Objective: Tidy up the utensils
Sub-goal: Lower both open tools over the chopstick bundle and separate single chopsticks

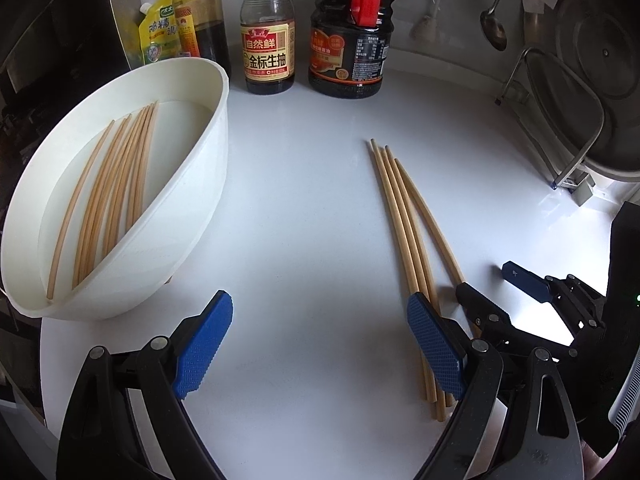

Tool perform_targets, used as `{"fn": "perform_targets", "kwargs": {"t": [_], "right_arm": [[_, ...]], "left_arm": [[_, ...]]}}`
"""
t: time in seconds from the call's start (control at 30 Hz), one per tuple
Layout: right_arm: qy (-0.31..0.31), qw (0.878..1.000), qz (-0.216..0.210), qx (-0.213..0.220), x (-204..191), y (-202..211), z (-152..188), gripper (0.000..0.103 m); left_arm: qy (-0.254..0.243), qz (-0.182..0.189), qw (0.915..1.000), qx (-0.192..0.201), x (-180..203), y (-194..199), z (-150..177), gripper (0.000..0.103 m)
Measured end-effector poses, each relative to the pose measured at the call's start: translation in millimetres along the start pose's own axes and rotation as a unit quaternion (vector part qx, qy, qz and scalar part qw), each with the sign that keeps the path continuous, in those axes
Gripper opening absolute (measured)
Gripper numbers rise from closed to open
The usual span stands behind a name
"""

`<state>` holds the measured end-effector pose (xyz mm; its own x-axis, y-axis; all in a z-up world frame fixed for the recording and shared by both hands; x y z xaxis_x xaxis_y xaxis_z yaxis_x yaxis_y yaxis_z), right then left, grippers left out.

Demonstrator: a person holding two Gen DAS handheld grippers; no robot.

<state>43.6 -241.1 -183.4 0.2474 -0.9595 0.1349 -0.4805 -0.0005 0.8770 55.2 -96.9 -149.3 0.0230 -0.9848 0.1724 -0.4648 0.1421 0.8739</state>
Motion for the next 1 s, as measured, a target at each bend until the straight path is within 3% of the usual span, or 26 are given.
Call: {"fn": "perform_targets", "kwargs": {"t": [0.4,1.0], "right_arm": [[-0.032,0.999,-0.022,0.025,28,2,6,0.054],[-0.025,0.999,-0.01,0.021,29,1,6,0.054]], "left_arm": [[-0.016,-0.005,0.9998,-0.008,25,-25,1,0.087],[-0.017,-0.028,0.9992,-0.025,15,-44,11,0.088]]}}
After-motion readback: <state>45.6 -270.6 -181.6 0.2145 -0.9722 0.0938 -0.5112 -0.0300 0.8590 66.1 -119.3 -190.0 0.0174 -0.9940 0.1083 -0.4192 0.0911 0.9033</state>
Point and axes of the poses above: each gripper's, at about its wrist camera, not at the fingertips, and y roughly against the way its jaws point, x to its right, z to its underside, the point moved 5 cm from there along -y, roughly the way its jaws point, and after that the axes turned 15 degrees about y, right-handed, at the moved point
